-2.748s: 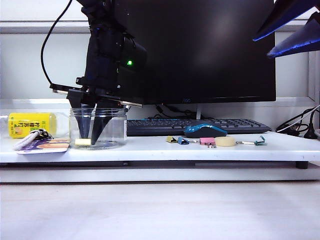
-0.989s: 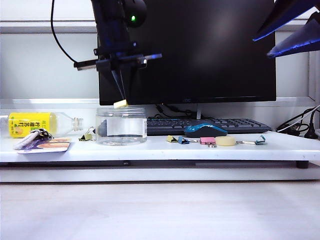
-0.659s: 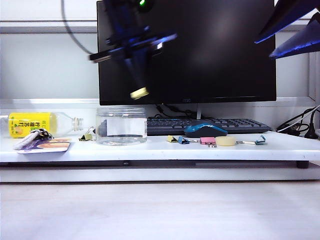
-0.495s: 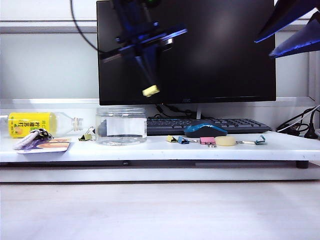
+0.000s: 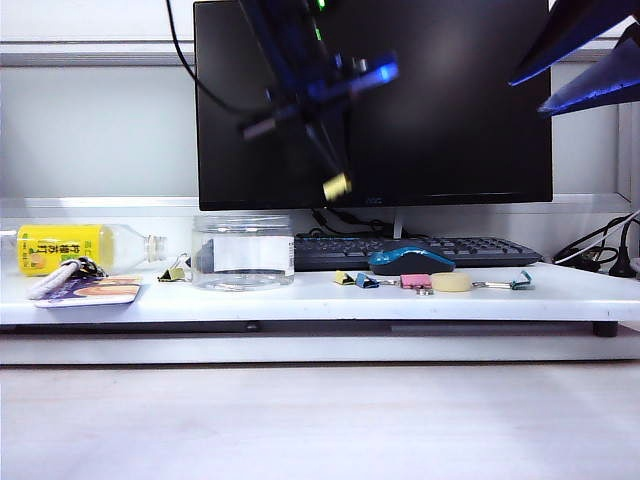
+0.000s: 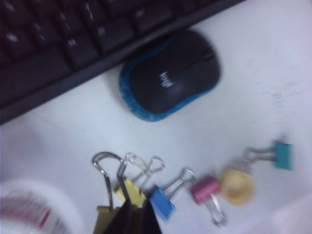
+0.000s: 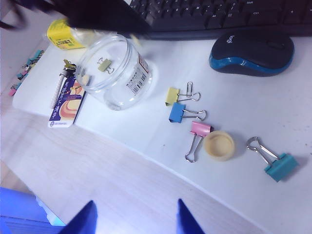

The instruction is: Take the clips out of the round transparent plastic box and place them on the table.

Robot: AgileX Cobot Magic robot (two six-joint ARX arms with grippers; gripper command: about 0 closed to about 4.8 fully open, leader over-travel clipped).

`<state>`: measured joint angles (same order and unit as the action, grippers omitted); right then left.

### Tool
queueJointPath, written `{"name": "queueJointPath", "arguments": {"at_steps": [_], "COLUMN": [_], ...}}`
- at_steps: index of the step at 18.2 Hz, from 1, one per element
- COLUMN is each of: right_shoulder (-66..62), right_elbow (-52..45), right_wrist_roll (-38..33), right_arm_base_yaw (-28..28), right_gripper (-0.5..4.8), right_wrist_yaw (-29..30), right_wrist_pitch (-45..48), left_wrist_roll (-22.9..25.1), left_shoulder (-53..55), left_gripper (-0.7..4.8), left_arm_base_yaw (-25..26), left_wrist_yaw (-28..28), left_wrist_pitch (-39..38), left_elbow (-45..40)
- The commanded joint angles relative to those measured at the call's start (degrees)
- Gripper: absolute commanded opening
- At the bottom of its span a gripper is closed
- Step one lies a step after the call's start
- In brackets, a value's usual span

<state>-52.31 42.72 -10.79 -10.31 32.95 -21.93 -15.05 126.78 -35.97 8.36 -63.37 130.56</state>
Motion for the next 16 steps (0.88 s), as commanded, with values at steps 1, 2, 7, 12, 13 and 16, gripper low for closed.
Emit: {"name": "queueJointPath", "arguments": {"at_steps": [1,2,7,12,13,16], "right_shoulder": [0.1,0.1,0.1,0.1,0.1,0.1], "right_elbow": [0.2,0.2,0.1,0.1,0.1,0.1], "right_wrist_roll": [0.3,0.3,0.3,0.3,0.3,0.3], "right_arm_base_yaw": [0.0,0.0,0.0,0.0,0.0,0.0], "right_gripper": [2.12,2.12,2.12,2.12,2.12,2.12], "right_wrist_yaw": [-0.1,-0.1,-0.1,-0.9,-1.0,-0.9], "right_wrist_pitch": [0.7,0.7,0.7,0.7,0.7,0.7], "left_wrist_roll": [0.1,0.1,0.8,1.6,1.6,1.8], "left_shoulder": [2.4,3.3,4.8,5.3,5.3,5.4], "left_gripper": [-0.06,-0.06,-0.05,0.84,1.25,1.33], "left_arm_base_yaw": [0.0,0.0,0.1,0.7,0.7,0.9], "left_wrist_yaw": [-0.1,-0.5,-2.3,-2.5,-2.5,-2.6], "left_wrist_pitch": [1.0,1.4,2.6,2.1,2.1,1.5], "left_elbow": [0.1,0.1,0.1,0.1,0.1,0.1]}}
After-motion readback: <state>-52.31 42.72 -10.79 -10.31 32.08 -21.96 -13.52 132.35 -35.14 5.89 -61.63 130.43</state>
